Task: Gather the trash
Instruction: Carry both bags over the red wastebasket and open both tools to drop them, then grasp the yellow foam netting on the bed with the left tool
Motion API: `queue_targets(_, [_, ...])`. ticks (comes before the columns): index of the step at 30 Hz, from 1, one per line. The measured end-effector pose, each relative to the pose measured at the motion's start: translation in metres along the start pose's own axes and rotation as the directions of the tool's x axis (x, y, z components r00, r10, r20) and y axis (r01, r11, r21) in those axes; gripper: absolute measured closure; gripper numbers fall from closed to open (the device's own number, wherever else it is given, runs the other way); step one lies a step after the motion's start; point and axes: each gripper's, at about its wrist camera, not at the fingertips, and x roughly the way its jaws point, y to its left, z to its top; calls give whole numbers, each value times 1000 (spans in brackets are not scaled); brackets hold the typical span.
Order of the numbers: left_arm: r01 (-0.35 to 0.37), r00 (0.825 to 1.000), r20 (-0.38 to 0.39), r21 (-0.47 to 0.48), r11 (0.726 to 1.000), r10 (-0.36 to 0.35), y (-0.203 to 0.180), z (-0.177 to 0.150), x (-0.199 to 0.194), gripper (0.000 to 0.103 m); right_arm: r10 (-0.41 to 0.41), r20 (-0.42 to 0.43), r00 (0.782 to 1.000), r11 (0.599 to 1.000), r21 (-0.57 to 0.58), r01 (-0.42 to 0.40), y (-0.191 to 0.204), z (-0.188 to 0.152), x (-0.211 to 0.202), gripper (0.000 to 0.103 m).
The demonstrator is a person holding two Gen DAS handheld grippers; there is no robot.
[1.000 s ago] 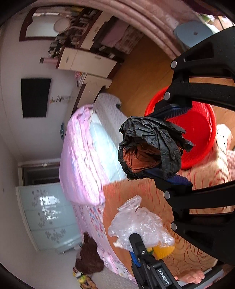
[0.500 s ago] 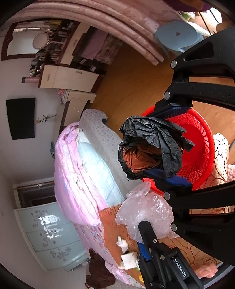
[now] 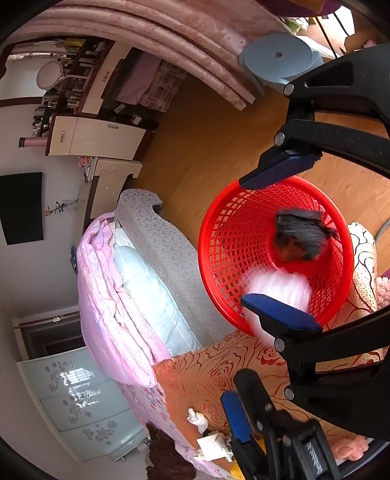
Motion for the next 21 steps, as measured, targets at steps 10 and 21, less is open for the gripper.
queue_targets(10, [-25,998,51,-55,998,27,17,0,-28,39,-10,47,999,1000,-8,11,2,1,-12,34])
queue_targets(21, [-70,989,120,-138,988,87,53,-8,-78,36,37,64,997,998,-54,-34,22,-1,-23,29])
